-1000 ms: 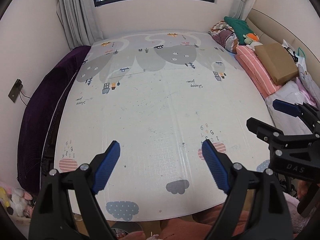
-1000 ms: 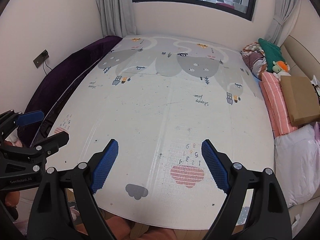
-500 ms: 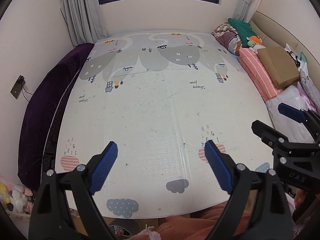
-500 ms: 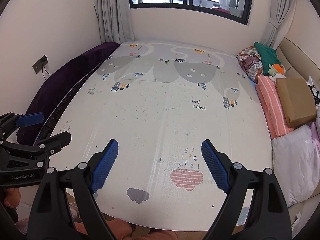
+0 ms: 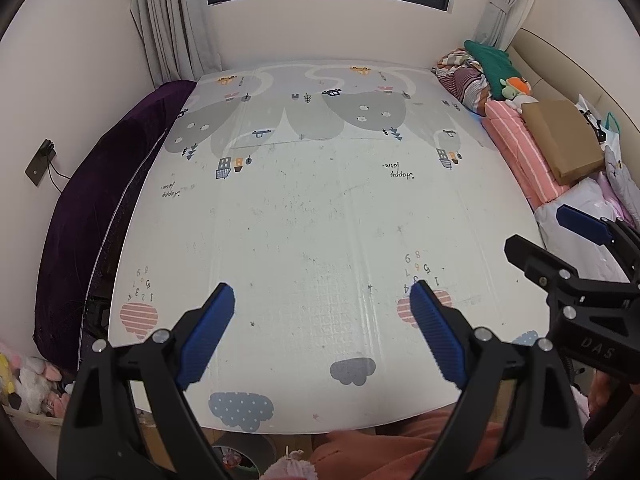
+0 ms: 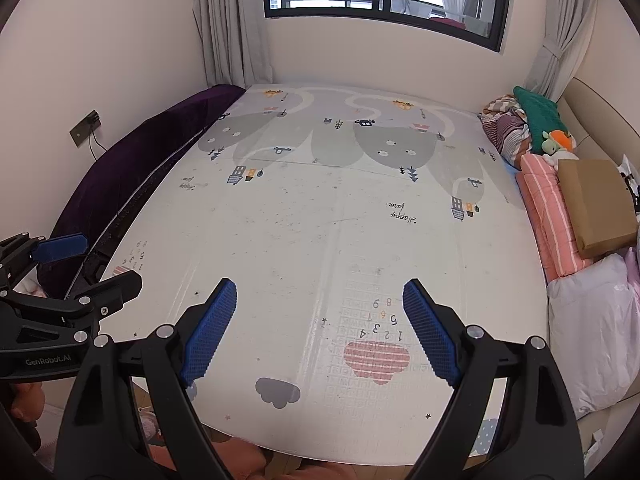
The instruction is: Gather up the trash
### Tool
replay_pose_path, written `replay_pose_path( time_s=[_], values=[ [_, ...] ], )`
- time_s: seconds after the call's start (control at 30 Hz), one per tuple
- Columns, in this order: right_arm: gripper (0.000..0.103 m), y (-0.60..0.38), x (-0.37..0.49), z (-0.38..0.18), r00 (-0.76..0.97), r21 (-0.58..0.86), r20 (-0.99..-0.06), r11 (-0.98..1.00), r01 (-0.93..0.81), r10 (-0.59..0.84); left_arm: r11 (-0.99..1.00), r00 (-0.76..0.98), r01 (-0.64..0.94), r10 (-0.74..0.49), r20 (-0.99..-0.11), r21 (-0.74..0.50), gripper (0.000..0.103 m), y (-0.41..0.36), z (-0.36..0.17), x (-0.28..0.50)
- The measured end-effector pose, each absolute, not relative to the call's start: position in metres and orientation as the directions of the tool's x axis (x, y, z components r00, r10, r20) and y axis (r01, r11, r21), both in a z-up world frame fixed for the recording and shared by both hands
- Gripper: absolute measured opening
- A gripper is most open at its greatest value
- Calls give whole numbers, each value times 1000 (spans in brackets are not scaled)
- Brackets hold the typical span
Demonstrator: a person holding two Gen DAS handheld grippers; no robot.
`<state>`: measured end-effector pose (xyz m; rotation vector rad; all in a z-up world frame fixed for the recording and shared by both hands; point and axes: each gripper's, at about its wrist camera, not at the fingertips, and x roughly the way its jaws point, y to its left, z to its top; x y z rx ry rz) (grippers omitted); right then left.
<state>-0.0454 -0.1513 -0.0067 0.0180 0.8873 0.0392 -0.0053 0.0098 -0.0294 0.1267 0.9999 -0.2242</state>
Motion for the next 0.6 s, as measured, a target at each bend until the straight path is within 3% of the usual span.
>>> replay_pose_path(
  time_s=[0.6],
  values=[
    [82,-150,-44,-6,634,33,-772,999,-34,48,971,522,238,-125,-844,3,89,8,-29,-4]
  ],
)
